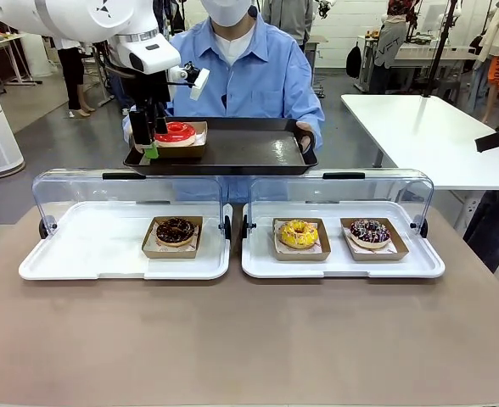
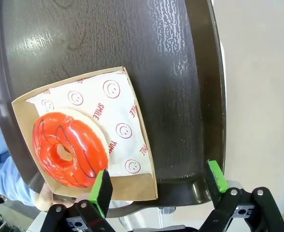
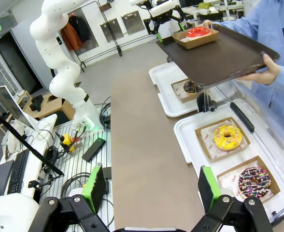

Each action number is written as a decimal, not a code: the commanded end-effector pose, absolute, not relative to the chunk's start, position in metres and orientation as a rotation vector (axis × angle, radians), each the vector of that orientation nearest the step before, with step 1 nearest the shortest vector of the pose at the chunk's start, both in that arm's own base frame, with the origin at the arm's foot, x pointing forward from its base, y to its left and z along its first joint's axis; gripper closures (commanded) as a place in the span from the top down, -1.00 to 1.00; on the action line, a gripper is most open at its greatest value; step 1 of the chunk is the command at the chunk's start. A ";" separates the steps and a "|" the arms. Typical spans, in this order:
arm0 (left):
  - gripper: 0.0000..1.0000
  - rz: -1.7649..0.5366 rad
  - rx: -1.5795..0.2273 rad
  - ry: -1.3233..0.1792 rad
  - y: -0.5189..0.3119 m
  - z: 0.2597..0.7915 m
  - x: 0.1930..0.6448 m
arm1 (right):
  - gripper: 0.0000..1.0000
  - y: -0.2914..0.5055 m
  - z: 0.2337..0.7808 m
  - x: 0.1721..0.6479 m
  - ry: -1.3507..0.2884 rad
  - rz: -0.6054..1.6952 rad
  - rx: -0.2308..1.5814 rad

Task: Provide the desired donut to the person.
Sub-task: Place the picked Paper togo box onto the Handle tray extended by the person, then pick up and lift the Paper togo box containing the Donut pointed at by the person.

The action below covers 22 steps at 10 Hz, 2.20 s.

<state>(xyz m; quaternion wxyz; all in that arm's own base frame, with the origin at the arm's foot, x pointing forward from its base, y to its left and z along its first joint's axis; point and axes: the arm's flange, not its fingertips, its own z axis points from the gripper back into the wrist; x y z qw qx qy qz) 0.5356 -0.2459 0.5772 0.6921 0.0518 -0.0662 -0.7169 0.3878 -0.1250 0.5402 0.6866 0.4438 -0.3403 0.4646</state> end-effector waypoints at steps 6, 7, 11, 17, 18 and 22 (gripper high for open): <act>1.00 -1.715 0.041 -0.218 -0.129 0.602 0.419 | 1.00 -0.125 0.540 0.388 -0.766 1.041 1.001; 1.00 -1.706 0.034 -0.248 -0.112 0.598 0.406 | 1.00 -0.125 0.540 0.388 -0.766 1.041 1.001; 1.00 -1.661 0.020 -0.281 -0.067 0.586 0.377 | 1.00 -0.125 0.540 0.388 -0.766 1.041 1.001; 1.00 -1.631 0.014 -0.257 -0.058 0.585 0.376 | 1.00 -0.125 0.540 0.388 -0.766 1.041 1.001; 1.00 -1.631 0.014 -0.257 -0.058 0.585 0.376 | 1.00 -0.125 0.540 0.388 -0.766 1.041 1.001; 1.00 -1.631 0.014 -0.257 -0.058 0.585 0.376 | 1.00 -0.125 0.540 0.388 -0.766 1.041 1.001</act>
